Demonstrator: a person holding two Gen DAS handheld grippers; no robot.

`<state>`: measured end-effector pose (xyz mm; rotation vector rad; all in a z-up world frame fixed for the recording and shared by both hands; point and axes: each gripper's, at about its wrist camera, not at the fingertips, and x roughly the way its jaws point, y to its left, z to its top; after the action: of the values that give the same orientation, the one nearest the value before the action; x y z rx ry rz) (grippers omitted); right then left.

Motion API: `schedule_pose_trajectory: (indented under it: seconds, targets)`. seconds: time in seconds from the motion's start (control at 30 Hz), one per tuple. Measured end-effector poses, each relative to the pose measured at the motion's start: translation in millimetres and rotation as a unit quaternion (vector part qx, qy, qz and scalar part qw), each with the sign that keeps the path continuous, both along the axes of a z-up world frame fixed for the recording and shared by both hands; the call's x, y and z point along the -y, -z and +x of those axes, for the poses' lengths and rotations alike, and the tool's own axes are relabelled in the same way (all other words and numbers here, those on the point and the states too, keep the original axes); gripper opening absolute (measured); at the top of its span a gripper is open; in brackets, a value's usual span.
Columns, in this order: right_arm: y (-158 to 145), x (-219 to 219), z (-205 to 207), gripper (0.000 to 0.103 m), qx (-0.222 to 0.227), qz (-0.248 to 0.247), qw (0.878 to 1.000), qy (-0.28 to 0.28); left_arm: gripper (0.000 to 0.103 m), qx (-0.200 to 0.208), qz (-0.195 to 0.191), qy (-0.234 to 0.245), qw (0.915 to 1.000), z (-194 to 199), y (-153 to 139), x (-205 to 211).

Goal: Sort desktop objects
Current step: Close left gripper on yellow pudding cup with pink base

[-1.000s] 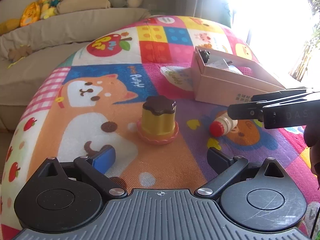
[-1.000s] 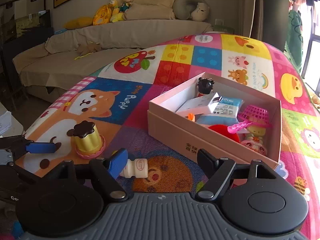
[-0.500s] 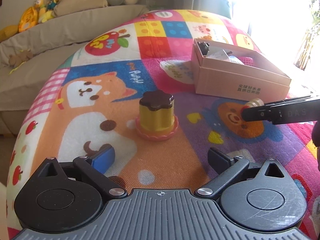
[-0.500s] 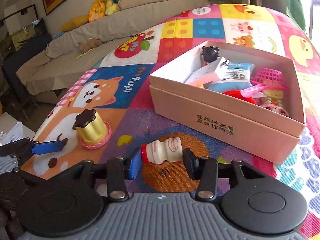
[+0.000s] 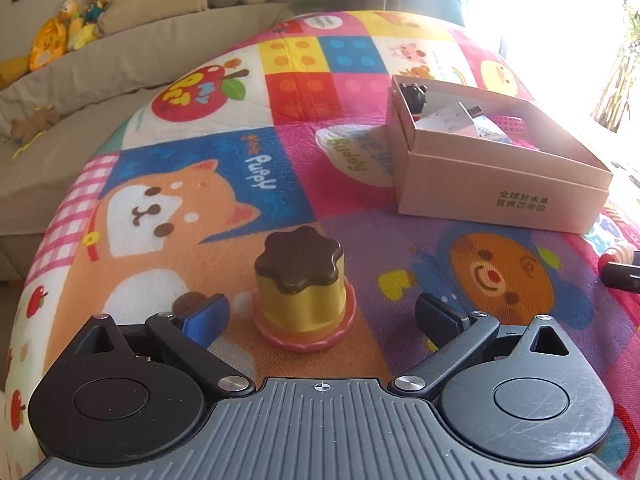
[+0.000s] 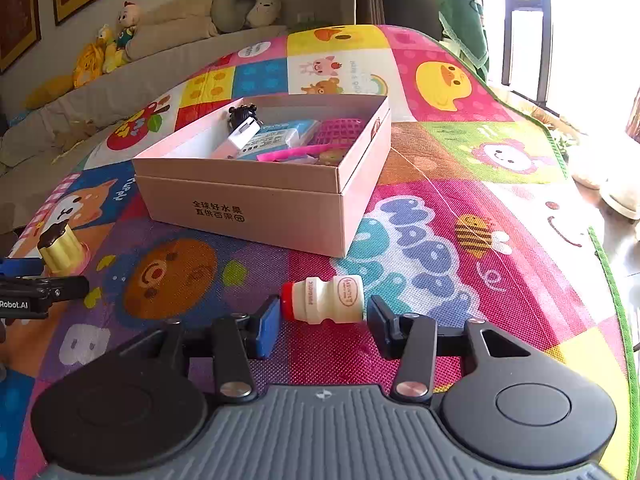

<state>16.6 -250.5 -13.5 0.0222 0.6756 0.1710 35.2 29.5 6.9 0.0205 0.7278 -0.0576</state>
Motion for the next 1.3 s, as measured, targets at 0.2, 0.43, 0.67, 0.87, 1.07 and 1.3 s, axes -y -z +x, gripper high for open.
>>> schedule_pose_trajectory:
  seconds: [0.2,0.43,0.67,0.87,1.07,1.3]
  targets:
    - [-1,-1,0,0.085,0.006,0.002,1.0,0.003,0.102,0.0,-0.014,0.048,0.9987,-4,1,16]
    - [0,-1,0,0.097,0.004,0.004,1.0,0.015,0.102,0.014,-0.049,0.117,0.9918,-34,0,24]
    - [0,2,1,0.099,0.003,0.013,1.0,0.018,0.102,0.015,-0.011,0.049,0.9987,-16,-2,20]
    - [0,3,0,0.1,0.005,0.014,1.0,0.019,0.092,0.006,0.006,0.053,0.9986,-2,1,31]
    - [0,3,-1,0.1,0.008,0.018,1.0,0.016,0.074,0.017,0.013,0.056,0.9982,-8,1,35]
    - [0,-4,1,0.09,0.005,-0.003,1.0,0.006,0.062,0.022,0.012,0.086,0.996,-32,-1,37]
